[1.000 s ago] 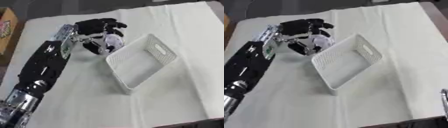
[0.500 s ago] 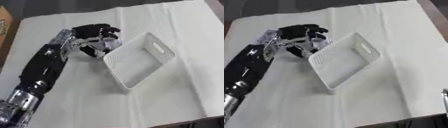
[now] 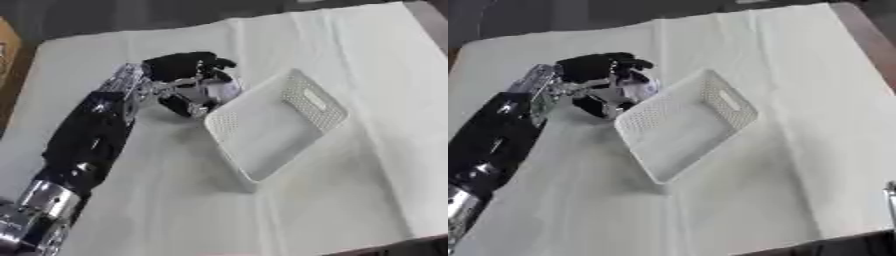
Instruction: Pick up objects on the table and place them in the box.
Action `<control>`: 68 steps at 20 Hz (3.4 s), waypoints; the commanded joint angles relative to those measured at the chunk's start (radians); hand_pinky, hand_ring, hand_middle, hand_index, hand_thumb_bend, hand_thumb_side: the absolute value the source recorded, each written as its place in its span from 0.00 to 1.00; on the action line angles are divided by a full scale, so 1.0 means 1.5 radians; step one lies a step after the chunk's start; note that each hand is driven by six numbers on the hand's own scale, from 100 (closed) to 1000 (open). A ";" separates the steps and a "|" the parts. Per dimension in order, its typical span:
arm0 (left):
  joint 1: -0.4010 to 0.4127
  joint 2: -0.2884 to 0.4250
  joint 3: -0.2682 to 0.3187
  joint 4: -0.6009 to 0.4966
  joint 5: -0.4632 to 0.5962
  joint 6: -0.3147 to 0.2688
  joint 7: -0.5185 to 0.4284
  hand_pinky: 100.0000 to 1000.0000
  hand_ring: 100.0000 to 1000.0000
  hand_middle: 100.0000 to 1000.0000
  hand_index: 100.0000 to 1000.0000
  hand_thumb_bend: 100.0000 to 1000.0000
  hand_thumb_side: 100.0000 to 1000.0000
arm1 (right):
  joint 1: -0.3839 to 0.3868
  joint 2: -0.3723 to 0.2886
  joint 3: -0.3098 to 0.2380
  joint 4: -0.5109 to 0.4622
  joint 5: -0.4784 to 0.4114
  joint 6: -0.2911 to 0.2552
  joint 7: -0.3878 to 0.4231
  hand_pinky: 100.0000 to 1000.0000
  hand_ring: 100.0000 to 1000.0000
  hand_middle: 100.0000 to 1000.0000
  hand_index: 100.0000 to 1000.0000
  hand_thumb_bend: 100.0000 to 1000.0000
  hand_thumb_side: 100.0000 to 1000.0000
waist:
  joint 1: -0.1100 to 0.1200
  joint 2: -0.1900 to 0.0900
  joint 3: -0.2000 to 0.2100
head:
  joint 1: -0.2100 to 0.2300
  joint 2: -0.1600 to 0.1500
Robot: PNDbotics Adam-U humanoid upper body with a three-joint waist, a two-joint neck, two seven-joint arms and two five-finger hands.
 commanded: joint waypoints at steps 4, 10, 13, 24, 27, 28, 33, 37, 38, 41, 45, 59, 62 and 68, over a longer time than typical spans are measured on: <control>-0.031 -0.003 0.018 0.009 -0.039 0.006 0.033 1.00 0.90 0.98 0.87 0.00 0.24 | -0.010 -0.012 0.001 -0.006 -0.006 -0.004 0.002 0.25 0.34 0.58 0.72 0.00 0.81 | -0.005 -0.007 -0.002 | 0.006 -0.016; -0.040 -0.010 0.027 0.037 -0.063 0.026 0.038 0.73 0.82 0.97 0.89 0.00 0.14 | -0.015 -0.011 0.002 -0.005 -0.008 -0.005 0.003 0.25 0.34 0.58 0.72 0.00 0.81 | -0.006 -0.003 -0.009 | 0.010 -0.021; -0.041 -0.012 0.030 0.050 -0.070 0.030 0.033 0.76 0.82 0.97 0.91 0.00 0.20 | -0.018 -0.010 0.003 -0.004 -0.009 -0.005 0.004 0.25 0.34 0.58 0.72 0.00 0.81 | -0.007 0.000 -0.013 | 0.011 -0.024; -0.035 -0.012 0.041 0.072 -0.066 0.042 0.032 0.00 0.23 0.48 0.56 0.00 0.25 | -0.029 -0.006 0.005 -0.005 -0.011 -0.006 0.007 0.25 0.34 0.58 0.72 0.00 0.81 | -0.007 0.010 -0.028 | 0.015 -0.030; -0.033 -0.013 0.043 0.071 -0.042 0.033 0.062 0.00 0.09 0.34 0.42 0.00 0.35 | -0.029 -0.005 0.005 -0.006 -0.012 -0.006 0.007 0.25 0.34 0.58 0.72 0.00 0.81 | -0.006 0.011 -0.028 | 0.015 -0.030; -0.032 -0.013 0.043 0.071 -0.034 0.028 0.073 0.00 0.00 0.18 0.31 0.00 0.43 | -0.029 -0.005 0.005 -0.006 -0.012 -0.007 0.007 0.25 0.34 0.58 0.72 0.00 0.81 | -0.006 0.011 -0.028 | 0.015 -0.030; -0.028 -0.011 0.042 0.068 -0.013 0.025 0.137 0.00 0.00 0.00 0.18 0.00 0.50 | -0.028 -0.006 0.006 -0.006 -0.013 -0.007 0.006 0.25 0.34 0.58 0.72 0.00 0.81 | -0.006 0.011 -0.028 | 0.014 -0.031; -0.026 -0.010 0.040 0.072 -0.018 0.031 0.173 0.00 0.00 0.00 0.13 0.00 0.49 | -0.026 -0.006 0.006 -0.006 -0.013 -0.007 0.006 0.25 0.34 0.58 0.72 0.00 0.81 | -0.006 0.009 -0.026 | 0.013 -0.031; -0.026 -0.010 0.040 0.073 -0.018 0.031 0.178 0.00 0.00 0.00 0.13 0.00 0.49 | -0.026 -0.006 0.006 -0.006 -0.013 -0.007 0.006 0.25 0.34 0.58 0.72 0.00 0.81 | -0.006 0.009 -0.026 | 0.013 -0.030; -0.026 -0.009 0.040 0.073 -0.014 0.027 0.193 0.00 0.00 0.00 0.12 0.00 0.50 | -0.023 -0.006 0.005 -0.005 -0.012 -0.007 0.006 0.25 0.34 0.58 0.72 0.00 0.81 | -0.007 0.006 -0.023 | 0.011 -0.028; -0.027 -0.005 0.037 0.065 -0.003 0.028 0.197 0.00 0.00 0.00 0.11 0.00 0.48 | -0.020 -0.007 0.005 -0.004 -0.013 -0.006 0.007 0.25 0.34 0.58 0.72 0.00 0.81 | -0.009 0.003 -0.018 | 0.011 -0.024; -0.038 0.016 0.021 -0.010 0.082 0.027 0.133 0.00 0.00 0.00 0.10 0.00 0.31 | -0.004 -0.011 0.005 0.002 -0.007 -0.005 0.008 0.25 0.34 0.58 0.72 0.00 0.81 | -0.014 -0.020 0.005 | -0.003 -0.011; -0.040 0.019 0.013 -0.034 0.109 0.023 0.118 0.00 0.00 0.00 0.09 0.00 0.23 | -0.001 -0.011 0.005 0.002 -0.004 -0.005 0.009 0.25 0.34 0.58 0.72 0.00 0.81 | -0.014 -0.025 0.009 | -0.003 -0.009; -0.045 0.026 -0.002 -0.078 0.154 0.019 0.085 0.00 0.00 0.00 0.09 0.00 0.15 | 0.005 -0.009 0.007 0.000 0.002 -0.006 0.010 0.25 0.34 0.58 0.72 0.00 0.81 | -0.013 -0.035 0.017 | -0.005 -0.006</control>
